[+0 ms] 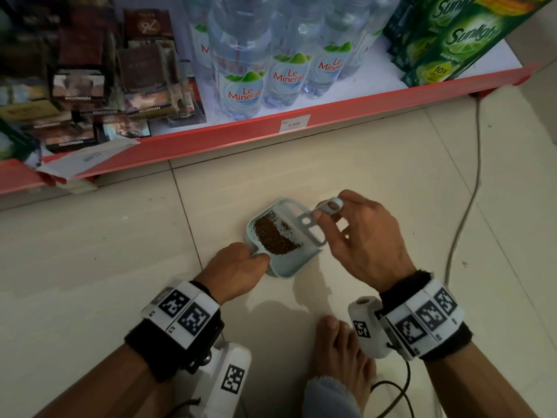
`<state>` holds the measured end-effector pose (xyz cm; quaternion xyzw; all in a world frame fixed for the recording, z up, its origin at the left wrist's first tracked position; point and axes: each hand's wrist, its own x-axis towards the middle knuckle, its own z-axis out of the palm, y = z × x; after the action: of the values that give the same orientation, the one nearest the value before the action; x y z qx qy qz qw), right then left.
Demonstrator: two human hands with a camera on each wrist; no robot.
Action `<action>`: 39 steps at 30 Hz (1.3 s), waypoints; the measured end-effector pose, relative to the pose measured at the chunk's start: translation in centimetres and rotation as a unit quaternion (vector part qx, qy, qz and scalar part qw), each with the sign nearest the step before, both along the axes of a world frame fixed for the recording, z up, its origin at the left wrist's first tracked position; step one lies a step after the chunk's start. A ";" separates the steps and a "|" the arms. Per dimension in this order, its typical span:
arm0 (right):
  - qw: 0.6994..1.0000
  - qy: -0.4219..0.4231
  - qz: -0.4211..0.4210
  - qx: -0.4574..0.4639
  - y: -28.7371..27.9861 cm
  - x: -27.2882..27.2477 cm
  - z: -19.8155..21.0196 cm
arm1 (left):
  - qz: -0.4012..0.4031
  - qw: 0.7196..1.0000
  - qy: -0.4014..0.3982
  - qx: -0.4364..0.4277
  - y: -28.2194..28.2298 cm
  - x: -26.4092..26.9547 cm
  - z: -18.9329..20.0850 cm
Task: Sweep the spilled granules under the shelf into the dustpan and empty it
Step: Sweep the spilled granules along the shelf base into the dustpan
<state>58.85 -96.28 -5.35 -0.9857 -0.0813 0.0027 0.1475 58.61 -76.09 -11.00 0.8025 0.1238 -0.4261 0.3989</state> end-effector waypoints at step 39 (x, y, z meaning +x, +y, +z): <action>0.998 0.036 0.005 -0.044 2.2 -1.9 -1.3 | 0.002 1.000 0.009 -0.014 0.9 -0.2 -0.3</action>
<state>56.94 -94.10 -6.69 -0.9901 -0.0808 0.0429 0.1064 58.44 -75.19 -11.34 0.7926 0.1230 -0.4346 0.4096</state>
